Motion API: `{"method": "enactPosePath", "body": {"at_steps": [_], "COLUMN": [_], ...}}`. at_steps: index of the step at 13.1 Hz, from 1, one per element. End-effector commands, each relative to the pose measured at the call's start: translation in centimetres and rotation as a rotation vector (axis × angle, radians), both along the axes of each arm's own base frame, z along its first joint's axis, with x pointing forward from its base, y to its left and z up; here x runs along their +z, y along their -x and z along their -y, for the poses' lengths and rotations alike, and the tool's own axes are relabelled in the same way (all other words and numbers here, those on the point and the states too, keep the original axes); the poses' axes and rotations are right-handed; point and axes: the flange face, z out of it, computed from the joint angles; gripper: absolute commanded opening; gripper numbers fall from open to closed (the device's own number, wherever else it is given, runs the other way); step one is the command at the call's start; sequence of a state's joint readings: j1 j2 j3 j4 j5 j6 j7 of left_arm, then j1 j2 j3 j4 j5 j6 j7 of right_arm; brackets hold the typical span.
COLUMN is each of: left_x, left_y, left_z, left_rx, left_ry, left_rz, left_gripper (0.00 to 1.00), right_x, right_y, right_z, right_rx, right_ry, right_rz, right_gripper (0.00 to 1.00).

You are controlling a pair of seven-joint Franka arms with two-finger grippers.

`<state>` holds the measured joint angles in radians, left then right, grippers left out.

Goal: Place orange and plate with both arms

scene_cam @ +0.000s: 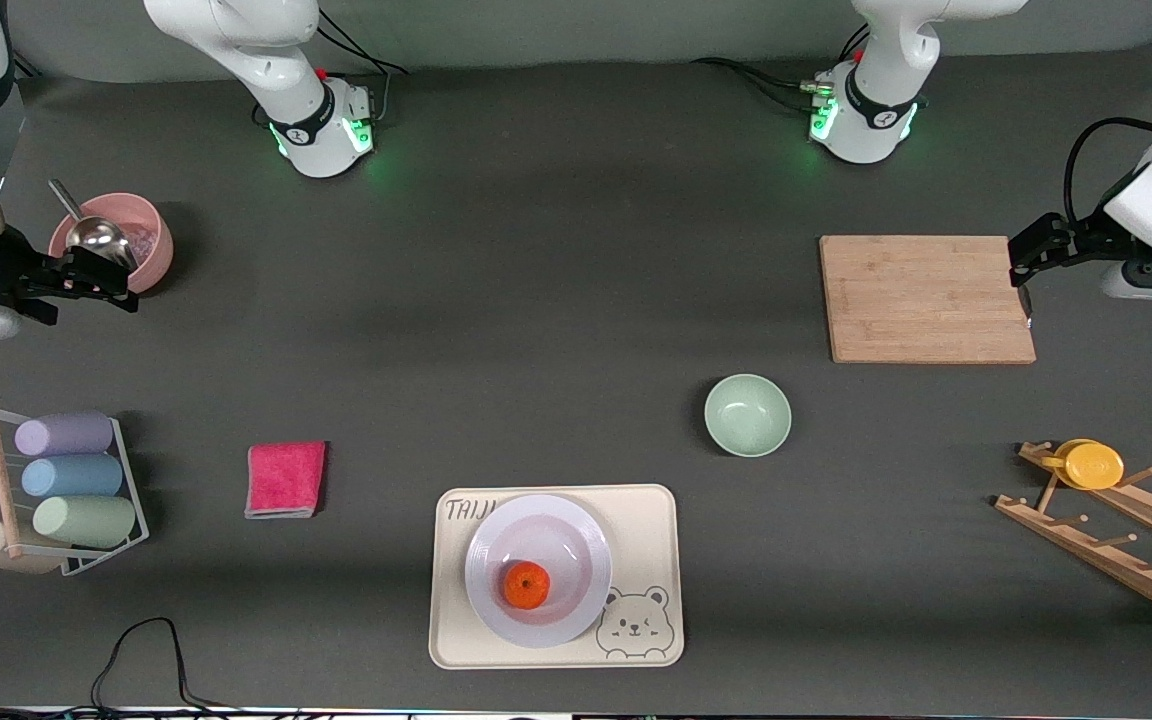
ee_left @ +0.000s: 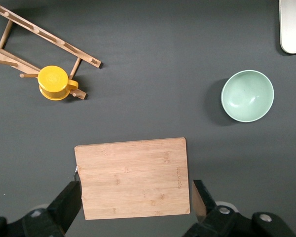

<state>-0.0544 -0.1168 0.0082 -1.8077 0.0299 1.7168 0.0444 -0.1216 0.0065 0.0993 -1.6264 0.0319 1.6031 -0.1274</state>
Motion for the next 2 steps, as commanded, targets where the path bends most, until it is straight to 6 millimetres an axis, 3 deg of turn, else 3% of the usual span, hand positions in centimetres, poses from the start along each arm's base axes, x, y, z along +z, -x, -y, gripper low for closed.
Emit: {"method": "enactPosePath", "body": {"at_steps": [1, 2], "left_x": [0.57, 0.65], "left_y": [-0.14, -0.15], "left_z": [-0.16, -0.16], "left_rx": [-0.016, -0.016], "left_ry": [0.000, 0.000], "left_rz": [-0.002, 0.000], "left_gripper": [1.00, 1.00], "right_x": [1.80, 2.25], "right_y": [-0.38, -0.30], "right_z": [-0.16, -0.17], "right_rx": [0.022, 0.022], "right_ry": [0.017, 0.018], "right_rz": [0.031, 0.039], "right_gripper": [1.00, 1.00]}}
